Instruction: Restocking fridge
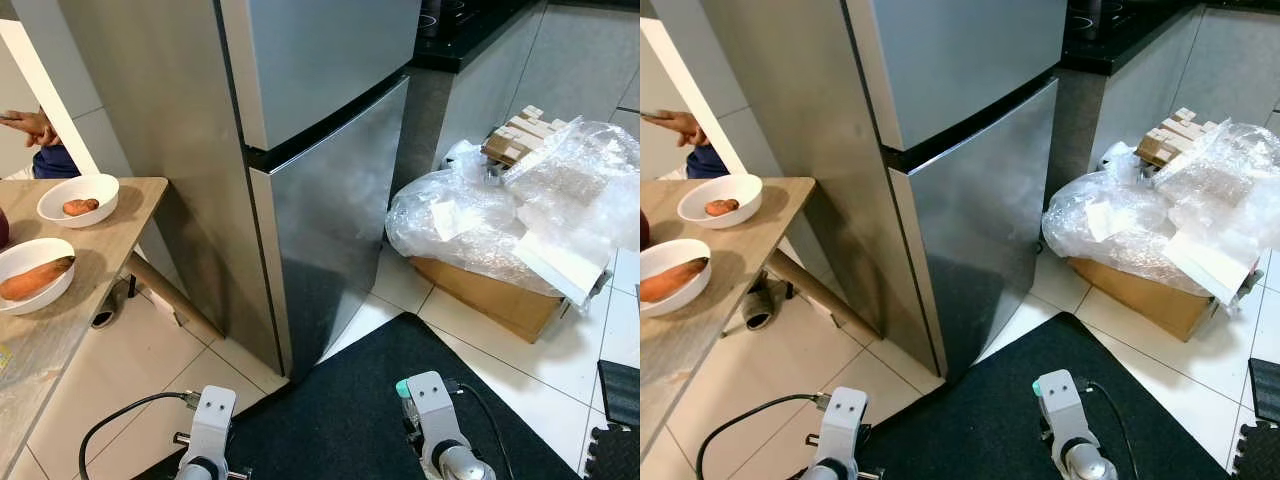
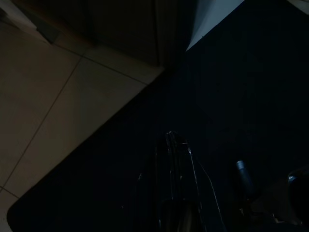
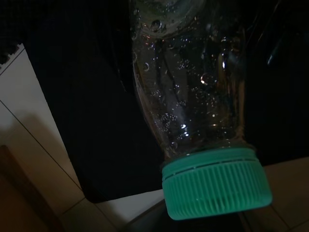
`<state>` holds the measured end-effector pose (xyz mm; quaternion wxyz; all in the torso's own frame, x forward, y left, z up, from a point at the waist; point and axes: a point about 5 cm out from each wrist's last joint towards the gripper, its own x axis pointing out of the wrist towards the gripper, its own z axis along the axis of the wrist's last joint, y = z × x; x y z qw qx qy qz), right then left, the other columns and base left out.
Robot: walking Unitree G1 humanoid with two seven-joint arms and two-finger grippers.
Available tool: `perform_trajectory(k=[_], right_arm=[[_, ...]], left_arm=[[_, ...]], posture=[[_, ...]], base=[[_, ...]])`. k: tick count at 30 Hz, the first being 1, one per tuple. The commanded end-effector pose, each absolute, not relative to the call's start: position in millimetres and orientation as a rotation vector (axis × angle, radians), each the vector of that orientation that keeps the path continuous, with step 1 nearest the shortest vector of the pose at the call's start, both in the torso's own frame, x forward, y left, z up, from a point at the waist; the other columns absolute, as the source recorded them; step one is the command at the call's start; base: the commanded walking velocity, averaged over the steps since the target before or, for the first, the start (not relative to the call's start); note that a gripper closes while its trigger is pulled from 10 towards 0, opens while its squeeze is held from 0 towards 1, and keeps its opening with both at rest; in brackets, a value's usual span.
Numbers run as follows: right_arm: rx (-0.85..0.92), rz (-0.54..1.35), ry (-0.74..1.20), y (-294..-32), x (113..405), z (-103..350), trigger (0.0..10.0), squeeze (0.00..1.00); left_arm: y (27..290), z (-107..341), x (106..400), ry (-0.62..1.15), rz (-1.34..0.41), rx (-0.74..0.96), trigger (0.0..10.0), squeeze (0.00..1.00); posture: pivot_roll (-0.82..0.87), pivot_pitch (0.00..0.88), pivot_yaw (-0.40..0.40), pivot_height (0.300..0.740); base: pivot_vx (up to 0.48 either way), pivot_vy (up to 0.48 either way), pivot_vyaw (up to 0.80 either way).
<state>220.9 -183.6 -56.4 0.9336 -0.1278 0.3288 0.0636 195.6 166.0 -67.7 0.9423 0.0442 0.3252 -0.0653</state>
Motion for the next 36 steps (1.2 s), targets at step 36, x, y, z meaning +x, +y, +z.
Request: perform_trajectory(k=[36], right_arm=[[-0.297,0.197,0.649,-172,226,-54,10.0,0.00]], left_arm=[[183,-63,199,0.617,-0.038,0.055,10.0,0.00]], posture=[[-0.09,0.063,0.053,0.740]], base=[[0.115,-0.040,0.00]])
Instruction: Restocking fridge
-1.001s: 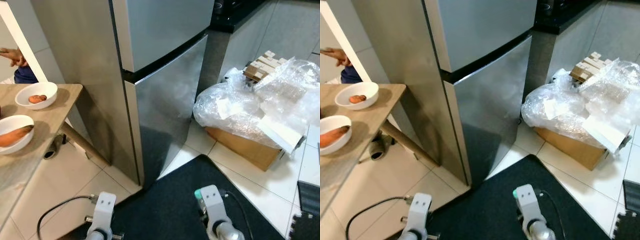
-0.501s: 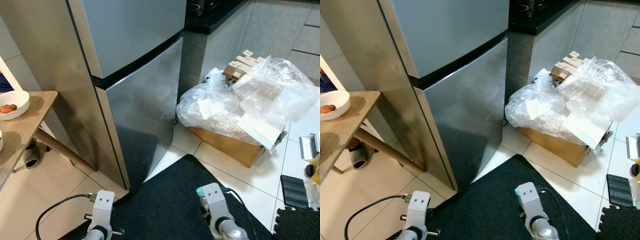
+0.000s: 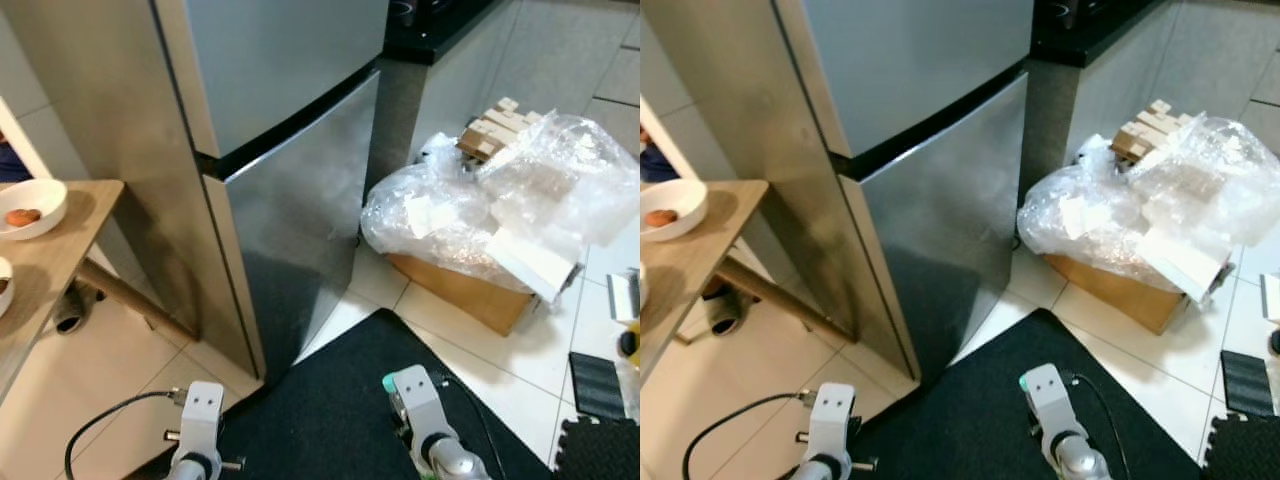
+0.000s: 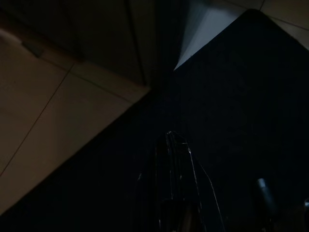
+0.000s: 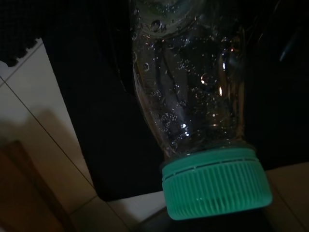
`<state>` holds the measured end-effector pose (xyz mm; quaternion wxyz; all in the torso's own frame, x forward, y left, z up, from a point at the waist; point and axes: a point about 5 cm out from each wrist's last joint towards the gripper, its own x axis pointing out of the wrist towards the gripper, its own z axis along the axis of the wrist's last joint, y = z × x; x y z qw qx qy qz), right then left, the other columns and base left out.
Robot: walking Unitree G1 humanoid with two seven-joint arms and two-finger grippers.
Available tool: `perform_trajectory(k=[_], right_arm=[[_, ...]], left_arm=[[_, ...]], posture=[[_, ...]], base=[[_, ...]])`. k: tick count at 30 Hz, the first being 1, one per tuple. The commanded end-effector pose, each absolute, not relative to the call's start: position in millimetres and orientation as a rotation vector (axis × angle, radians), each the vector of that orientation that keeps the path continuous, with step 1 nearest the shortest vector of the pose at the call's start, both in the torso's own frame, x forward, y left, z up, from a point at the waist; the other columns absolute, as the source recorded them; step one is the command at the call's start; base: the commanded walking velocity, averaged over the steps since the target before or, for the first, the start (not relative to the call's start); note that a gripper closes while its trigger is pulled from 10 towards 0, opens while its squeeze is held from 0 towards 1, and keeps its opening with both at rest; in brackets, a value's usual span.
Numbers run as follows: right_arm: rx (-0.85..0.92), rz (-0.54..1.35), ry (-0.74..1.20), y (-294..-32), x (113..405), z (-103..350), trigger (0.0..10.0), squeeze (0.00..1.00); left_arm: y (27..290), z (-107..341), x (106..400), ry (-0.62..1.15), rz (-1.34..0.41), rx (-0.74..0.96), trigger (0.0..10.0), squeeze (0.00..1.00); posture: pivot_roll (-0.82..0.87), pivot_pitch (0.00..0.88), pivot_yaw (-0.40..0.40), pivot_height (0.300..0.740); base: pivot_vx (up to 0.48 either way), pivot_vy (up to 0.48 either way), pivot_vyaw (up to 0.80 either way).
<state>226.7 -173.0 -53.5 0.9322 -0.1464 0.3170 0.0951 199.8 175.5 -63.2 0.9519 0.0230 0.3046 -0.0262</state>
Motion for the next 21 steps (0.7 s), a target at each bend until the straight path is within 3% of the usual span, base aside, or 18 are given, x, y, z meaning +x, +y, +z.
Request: perform_trajectory(k=[1,14,21], right_arm=[[-0.297,0.196,0.649,-171.7,225.9,-54.1,10.0,0.00],[-0.296,0.191,0.653,-172.2,225.4,-54.6,10.0,0.00],[-0.295,0.189,0.658,-173.0,223.1,-55.8,10.0,0.00]], left_arm=[[182.6,-62.5,199.2,0.616,-0.038,0.054,10.0,0.00],[182.2,-62.6,199.4,0.618,-0.040,0.063,10.0,0.00],[180.2,-60.9,200.8,0.598,-0.057,0.071,10.0,0.00]], posture=[[-0.09,0.062,0.052,0.740],[-0.09,0.058,0.054,0.740],[-0.09,0.062,0.055,0.740]], base=[[0.398,0.000,0.00],[0.360,0.000,0.00],[0.000,0.000,0.00]])
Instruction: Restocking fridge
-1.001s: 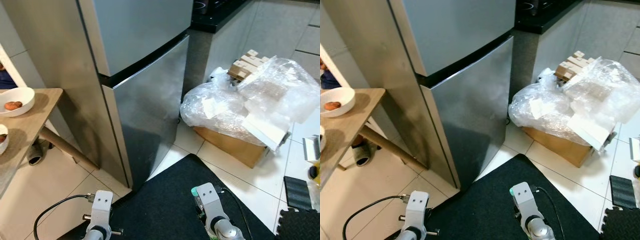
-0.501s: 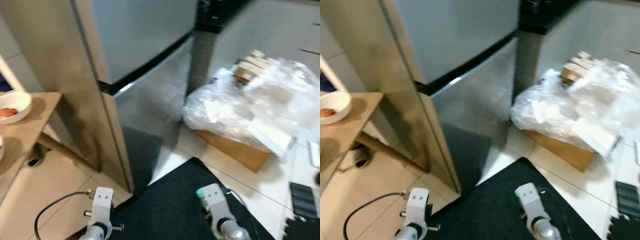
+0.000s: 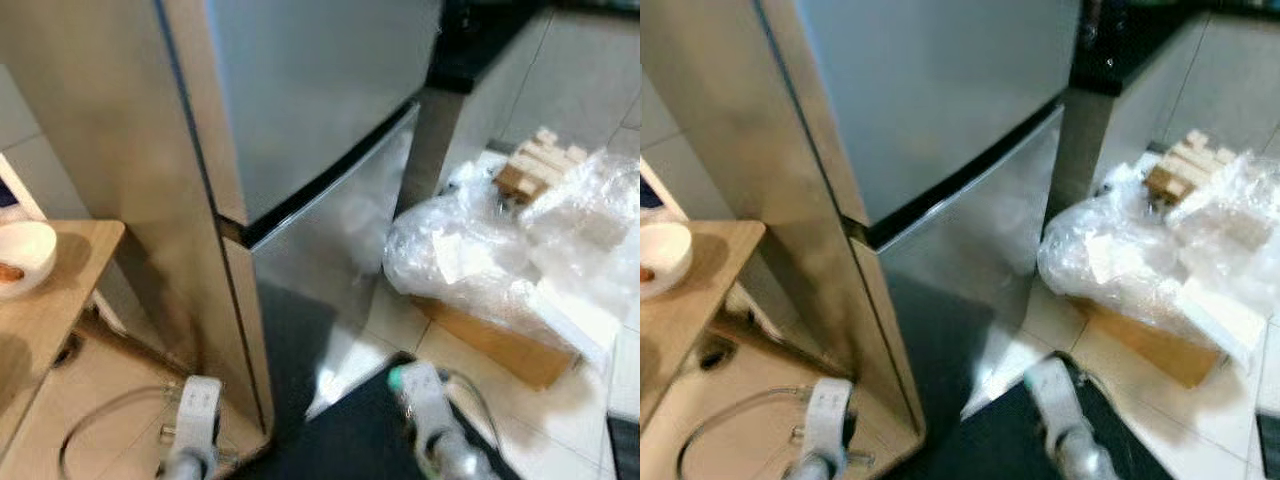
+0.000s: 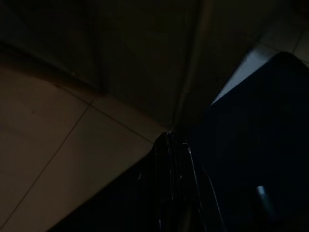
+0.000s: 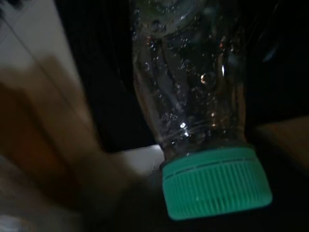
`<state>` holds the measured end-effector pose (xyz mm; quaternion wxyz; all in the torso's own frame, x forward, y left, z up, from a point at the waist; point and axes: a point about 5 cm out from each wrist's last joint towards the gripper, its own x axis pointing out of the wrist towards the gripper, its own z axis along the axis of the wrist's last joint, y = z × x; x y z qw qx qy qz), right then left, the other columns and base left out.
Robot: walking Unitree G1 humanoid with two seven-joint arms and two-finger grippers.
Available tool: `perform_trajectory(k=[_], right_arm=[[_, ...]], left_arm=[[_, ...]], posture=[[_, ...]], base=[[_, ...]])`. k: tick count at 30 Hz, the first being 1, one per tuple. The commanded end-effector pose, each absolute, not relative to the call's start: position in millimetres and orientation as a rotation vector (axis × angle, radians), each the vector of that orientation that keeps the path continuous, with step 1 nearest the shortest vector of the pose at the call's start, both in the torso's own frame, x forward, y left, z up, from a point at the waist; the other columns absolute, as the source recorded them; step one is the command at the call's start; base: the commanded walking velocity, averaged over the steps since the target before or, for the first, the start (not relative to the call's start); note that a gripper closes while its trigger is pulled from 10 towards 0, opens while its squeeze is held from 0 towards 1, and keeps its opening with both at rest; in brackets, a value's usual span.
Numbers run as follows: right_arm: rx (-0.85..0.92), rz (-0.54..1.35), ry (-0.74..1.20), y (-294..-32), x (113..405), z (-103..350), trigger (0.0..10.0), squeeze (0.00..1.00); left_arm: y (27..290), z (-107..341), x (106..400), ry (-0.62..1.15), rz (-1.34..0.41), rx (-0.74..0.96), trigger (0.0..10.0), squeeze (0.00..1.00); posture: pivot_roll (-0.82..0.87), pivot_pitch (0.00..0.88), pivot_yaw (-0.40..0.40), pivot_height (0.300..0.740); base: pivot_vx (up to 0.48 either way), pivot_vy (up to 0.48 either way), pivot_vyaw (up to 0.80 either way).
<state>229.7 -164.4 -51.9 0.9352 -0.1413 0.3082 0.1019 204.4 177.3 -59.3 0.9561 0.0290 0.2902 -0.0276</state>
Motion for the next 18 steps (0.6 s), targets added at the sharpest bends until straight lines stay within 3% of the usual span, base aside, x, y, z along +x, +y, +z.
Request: perform_trajectory(k=[1,15,18], right_arm=[[-0.295,0.188,0.659,-173.2,222.6,-56.1,10.0,0.00],[-0.294,0.185,0.662,-174.0,220.8,-57.1,10.0,0.00],[-0.293,0.186,0.662,-173.9,220.9,-57.0,10.0,0.00]], left_arm=[[180.0,-60.9,200.8,0.598,-0.059,0.071,10.0,0.00],[175.2,-63.6,197.6,0.615,-0.087,0.071,10.0,0.00],[175.1,-63.7,197.6,0.617,-0.088,0.069,10.0,0.00]], posture=[[-0.09,0.063,0.055,0.740],[-0.09,0.064,0.055,0.740],[-0.09,0.065,0.055,0.740]], base=[[0.000,0.000,0.00],[0.000,0.000,0.00],[0.000,0.334,0.00]])
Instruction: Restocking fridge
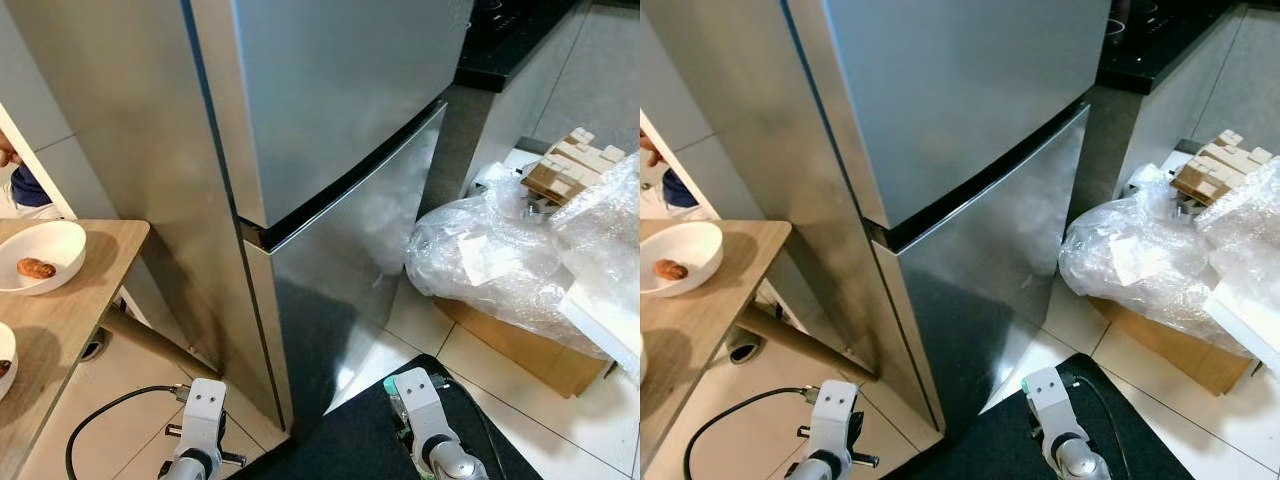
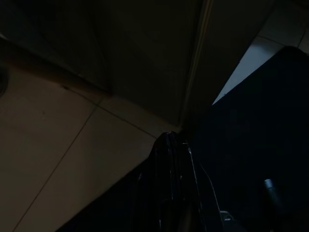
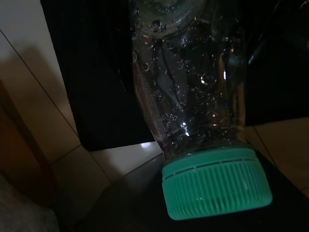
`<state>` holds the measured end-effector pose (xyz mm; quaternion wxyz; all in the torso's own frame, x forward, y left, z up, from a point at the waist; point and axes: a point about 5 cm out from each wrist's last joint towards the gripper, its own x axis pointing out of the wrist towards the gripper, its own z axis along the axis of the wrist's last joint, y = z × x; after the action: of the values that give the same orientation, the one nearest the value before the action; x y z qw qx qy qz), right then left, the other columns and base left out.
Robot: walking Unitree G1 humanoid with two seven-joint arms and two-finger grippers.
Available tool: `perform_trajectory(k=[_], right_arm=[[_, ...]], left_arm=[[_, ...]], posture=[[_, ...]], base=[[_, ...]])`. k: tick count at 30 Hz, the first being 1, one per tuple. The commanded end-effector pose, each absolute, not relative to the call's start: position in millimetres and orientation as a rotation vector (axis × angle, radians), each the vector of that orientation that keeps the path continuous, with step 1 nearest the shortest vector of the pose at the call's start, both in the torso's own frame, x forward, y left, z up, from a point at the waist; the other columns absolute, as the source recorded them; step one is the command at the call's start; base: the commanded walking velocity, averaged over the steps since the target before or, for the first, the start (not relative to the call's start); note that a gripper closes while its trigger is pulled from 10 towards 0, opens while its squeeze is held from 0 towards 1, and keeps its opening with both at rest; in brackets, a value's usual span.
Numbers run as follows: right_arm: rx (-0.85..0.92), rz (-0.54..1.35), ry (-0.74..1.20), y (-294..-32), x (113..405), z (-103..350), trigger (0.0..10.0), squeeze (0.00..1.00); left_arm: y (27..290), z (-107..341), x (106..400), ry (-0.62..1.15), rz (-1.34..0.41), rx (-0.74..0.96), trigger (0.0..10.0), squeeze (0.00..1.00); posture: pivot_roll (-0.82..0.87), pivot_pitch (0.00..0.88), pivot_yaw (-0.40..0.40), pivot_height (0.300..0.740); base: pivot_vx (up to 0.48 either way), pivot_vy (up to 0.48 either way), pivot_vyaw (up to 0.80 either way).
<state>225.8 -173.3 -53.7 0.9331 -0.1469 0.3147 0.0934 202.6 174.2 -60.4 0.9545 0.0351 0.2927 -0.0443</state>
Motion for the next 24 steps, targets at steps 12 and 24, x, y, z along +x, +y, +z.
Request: perform_trajectory(k=[12,24], right_arm=[[-0.292,0.182,0.663,-174.3,220.8,-57.1,10.0,0.00],[-0.290,0.178,0.665,-174.3,219.6,-57.8,10.0,0.00]], left_arm=[[175.2,-63.1,198.1,0.612,-0.096,0.079,10.0,0.00],[172.6,-62.7,199.0,0.610,-0.127,0.086,10.0,0.00]], posture=[[-0.09,0.067,0.059,0.740],[-0.09,0.065,0.062,0.740]], base=[[0.000,0.138,0.00],[0.000,0.000,0.00]])
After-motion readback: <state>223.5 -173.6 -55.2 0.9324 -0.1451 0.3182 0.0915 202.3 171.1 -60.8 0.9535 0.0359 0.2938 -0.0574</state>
